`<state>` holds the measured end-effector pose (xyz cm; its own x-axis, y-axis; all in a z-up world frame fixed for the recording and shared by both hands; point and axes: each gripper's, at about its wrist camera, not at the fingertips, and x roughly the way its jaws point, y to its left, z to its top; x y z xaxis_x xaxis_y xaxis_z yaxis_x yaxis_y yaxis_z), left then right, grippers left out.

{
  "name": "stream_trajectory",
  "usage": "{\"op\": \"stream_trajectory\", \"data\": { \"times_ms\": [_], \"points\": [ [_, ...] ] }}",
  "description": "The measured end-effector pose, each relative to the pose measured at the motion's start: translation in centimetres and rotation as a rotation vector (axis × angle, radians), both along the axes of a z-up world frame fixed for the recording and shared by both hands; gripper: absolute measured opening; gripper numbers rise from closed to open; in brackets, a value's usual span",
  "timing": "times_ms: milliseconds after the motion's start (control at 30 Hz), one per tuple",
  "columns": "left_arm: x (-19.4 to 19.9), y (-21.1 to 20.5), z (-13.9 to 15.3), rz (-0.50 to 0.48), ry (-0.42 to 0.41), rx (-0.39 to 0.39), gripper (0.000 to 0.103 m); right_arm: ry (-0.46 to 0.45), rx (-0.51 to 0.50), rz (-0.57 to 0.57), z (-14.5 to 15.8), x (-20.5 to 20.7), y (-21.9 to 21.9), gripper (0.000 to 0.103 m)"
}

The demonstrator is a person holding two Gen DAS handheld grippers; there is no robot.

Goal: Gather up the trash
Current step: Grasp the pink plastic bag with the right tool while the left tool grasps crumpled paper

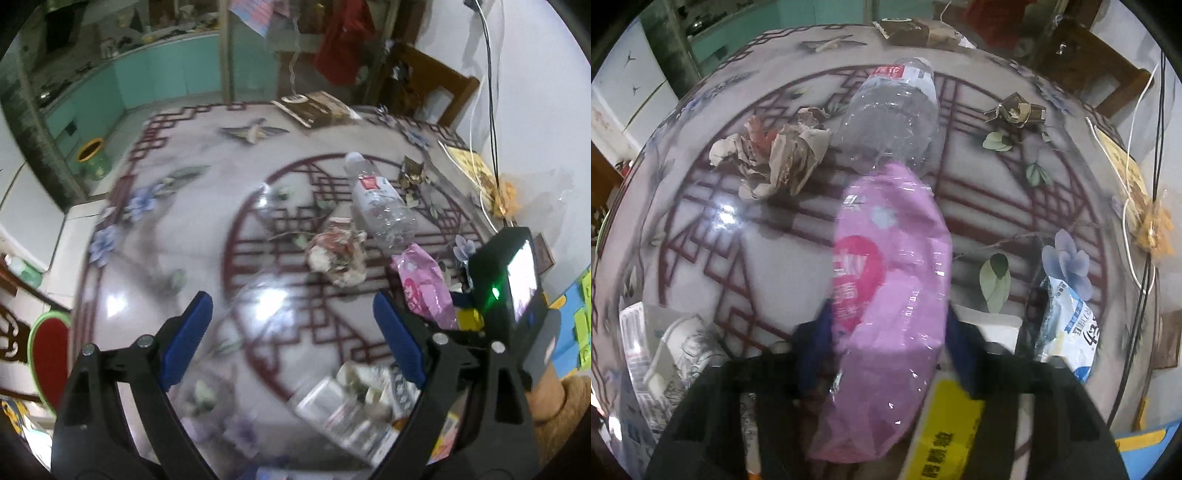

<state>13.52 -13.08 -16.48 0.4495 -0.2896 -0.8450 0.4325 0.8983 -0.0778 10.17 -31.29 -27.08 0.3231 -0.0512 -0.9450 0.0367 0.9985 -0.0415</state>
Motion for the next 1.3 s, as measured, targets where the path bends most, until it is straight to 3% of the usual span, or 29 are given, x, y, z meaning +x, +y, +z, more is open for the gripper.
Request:
{"op": "stream_trajectory", "data": {
  "times_ms": [67, 133, 333, 500, 567, 633, 767, 1300],
  "points": [
    [1.2, -1.8, -1.3, -0.035, 0.017, 0.014, 0.086, -0.019, 0.056, -0.025, 0.4, 0.1, -1.0, 0.03],
    [2.0, -3.1, -2.4, -0.059, 0.034, 0.015, 0.086, -0.06, 0.121, -0.073, 1.5, -0.1, -2.6, 0.029],
    [4.8, -6.3, -5.9, -0.101, 0.078, 0.027, 0.086, -0.175, 0.187, -0.192, 4.5, -0.7, -6.4, 0.028],
    [6.7, -7.2, -8.2, -0.094, 0.137, 0.009, 0.085, -0.193, 0.206, -0.231, 5.1, -0.9, -7.6, 0.028],
    [7.3, -7.4, -9.2, -0.091, 0.18, -0.002, 0.067, -0.189, 0.215, -0.243, 4.9, -1.0, -7.7, 0.028],
    [7.7, -7.3, -9.8, -0.083, 0.22, -0.02, 0.06, -0.186, 0.222, -0.25, 4.7, -1.2, -7.7, 0.028],
    [7.7, -6.8, -8.8, -0.087, 0.195, -0.043, 0.043, -0.185, 0.223, -0.257, 4.8, -1.5, -7.6, 0.028],
    [1.9, -1.0, -0.3, -0.042, 0.067, -0.116, 0.042, -0.293, 0.229, -0.219, 10.2, -4.2, -3.8, 0.029]
  ]
}}
